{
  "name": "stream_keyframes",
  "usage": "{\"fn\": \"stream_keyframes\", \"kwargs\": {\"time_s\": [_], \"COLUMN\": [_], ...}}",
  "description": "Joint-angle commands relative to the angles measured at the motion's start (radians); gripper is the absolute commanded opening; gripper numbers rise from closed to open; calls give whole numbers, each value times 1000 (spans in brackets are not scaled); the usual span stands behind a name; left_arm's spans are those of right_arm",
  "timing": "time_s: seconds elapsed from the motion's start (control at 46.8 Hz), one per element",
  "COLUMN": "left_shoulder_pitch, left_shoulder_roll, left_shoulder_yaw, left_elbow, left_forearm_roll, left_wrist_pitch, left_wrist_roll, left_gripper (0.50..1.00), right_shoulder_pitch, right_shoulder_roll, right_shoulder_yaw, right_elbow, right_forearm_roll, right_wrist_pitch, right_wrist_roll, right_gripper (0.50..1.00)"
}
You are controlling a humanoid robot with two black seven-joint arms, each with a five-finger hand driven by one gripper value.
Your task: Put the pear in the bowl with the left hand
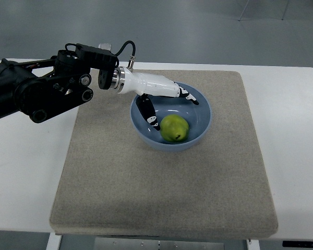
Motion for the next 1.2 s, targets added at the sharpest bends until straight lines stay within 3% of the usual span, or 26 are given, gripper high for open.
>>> {"fn": "stream_keyframes", "kwargs": {"time_s": [0.0, 0.363, 0.683, 0.811, 0.961, 1.174], "left_shoulder_pitch": [0, -19, -42, -37, -30, -34], "left_shoulder_roll": [0, 3, 2, 0, -32, -161], "left_shoulder_yaw": [-4, -104, -225, -248, -236, -228], "left_elbow": [0, 9, 149, 212, 322, 607], "left_forearm_roll": [0, -18, -23, -31, -150, -382], "left_wrist_pitch": [0, 3, 6, 72, 196, 233], "left_wrist_roll": [0, 0, 1, 5, 17, 28], "left_gripper": [979, 979, 979, 979, 979, 986], "right_shoulder_pitch": [0, 0, 0, 0, 0, 0], "right_shoulder_roll": [0, 0, 0, 0, 0, 0], "right_shoulder_yaw": [0, 0, 0, 0, 0, 0], "right_elbow": [0, 0, 0, 0, 0, -1], "right_forearm_roll": [-1, 1, 1, -1, 1, -1], "right_wrist_pitch": [0, 0, 0, 0, 0, 0], "right_wrist_roll": [0, 0, 0, 0, 0, 0], "right_gripper": [924, 924, 924, 924, 924, 924]}}
